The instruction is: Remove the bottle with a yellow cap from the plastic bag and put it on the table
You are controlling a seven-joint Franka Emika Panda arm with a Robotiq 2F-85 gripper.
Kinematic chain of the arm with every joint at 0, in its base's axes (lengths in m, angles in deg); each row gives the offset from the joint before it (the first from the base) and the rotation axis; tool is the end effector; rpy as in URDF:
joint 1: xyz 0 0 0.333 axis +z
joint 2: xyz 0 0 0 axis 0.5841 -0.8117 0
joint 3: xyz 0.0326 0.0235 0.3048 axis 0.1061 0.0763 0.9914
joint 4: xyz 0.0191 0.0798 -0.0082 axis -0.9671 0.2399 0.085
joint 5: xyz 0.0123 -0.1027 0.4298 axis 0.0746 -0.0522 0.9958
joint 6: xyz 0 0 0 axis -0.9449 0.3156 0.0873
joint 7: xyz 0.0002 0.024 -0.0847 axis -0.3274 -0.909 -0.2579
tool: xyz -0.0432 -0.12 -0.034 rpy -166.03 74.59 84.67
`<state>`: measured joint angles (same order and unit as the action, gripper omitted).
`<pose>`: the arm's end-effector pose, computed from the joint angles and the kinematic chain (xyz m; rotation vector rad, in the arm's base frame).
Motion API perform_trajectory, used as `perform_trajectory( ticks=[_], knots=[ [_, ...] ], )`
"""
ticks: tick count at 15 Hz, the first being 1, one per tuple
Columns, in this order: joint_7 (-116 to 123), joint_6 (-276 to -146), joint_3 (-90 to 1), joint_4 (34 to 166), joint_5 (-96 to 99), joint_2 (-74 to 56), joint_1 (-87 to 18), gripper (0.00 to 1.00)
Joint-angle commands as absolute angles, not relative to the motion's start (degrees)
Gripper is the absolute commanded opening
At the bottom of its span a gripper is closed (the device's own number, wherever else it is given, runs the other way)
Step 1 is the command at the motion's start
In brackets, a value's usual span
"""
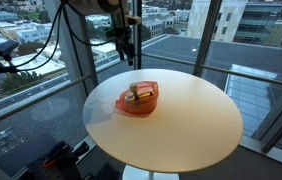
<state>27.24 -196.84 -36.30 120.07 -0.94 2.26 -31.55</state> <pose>0.6214 0.0853 0.3752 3.0458 -0.4695 0.1051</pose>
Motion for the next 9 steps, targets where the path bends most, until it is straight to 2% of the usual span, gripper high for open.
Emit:
perform_trajectory(
  ticks=[1,9],
  knots=[
    [27.63,-196.58,-37.06,119.72,-0.87,2.09,-31.09,1.0],
    [30.24,-196.65,-39.16,119.12,-1.48,0.15,-31.94,1.0]
  ],
)
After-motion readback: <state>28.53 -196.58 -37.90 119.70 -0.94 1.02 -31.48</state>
